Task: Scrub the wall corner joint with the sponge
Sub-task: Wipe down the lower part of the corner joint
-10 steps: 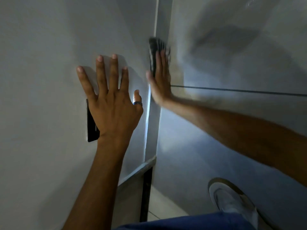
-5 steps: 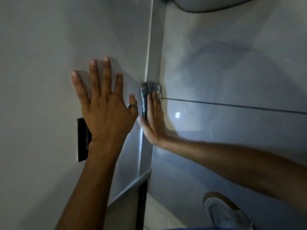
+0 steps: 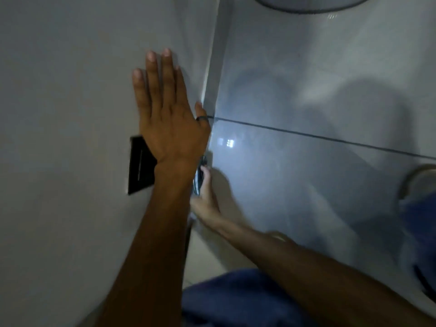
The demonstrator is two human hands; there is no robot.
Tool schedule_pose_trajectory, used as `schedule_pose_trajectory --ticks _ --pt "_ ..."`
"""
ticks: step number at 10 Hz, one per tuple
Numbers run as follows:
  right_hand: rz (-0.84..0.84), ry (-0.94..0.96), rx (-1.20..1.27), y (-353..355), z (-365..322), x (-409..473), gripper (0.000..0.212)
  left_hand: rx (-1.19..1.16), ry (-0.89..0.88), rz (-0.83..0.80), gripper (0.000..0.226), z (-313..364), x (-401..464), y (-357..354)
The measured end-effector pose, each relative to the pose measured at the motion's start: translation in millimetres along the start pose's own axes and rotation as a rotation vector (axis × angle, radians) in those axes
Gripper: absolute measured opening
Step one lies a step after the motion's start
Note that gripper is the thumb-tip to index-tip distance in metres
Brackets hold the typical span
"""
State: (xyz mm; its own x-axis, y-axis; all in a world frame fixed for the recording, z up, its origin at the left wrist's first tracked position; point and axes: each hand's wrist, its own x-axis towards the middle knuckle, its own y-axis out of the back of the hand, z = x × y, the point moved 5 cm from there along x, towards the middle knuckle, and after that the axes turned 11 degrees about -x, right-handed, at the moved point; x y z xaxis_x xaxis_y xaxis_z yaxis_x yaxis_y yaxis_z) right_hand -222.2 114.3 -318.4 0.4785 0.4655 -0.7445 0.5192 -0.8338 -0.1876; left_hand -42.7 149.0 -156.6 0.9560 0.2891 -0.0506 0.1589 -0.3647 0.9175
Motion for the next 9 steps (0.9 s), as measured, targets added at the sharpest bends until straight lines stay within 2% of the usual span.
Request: schedule_pose_trajectory --ticks 1,2,3,4,5,6,7,8,9 --pt "-0.100 -0.180 0.080 48 -38 -34 0.061 -0.268 0.171 -0.059 0.073 7 -23 25" --pt "-0.036 -0.371 0.211 137 -88 -78 0.055 -0.478 0.284 -0.117 0.073 22 -44 68" --pt "0.135 -0.398 0.185 221 -147 -127 0.045 -0.542 0.275 -0.175 0.074 26 -51 118" --pt "0.182 -0.320 0.094 283 -225 -162 0.038 -0.603 0.275 -0.172 0.074 29 -43 157" --pt "0.166 -0.084 -0.183 316 -320 -178 0.043 -0.659 0.274 -0.155 0.074 36 -24 184" --pt "0.123 0.262 -0.409 336 -411 -168 0.040 -0.707 0.295 -0.137 0.074 50 1 196" --pt "0.183 0.466 -0.609 351 -487 -119 0.038 -0.737 0.359 -0.120 0.074 65 27 203" --pt "0.130 0.346 -0.856 365 -516 -43 0.048 -0.780 0.416 -0.118 0.075 76 49 211" --pt "0.022 0.088 -1.310 381 -517 2 0.051 -0.758 0.482 -0.122 0.077 83 57 232"
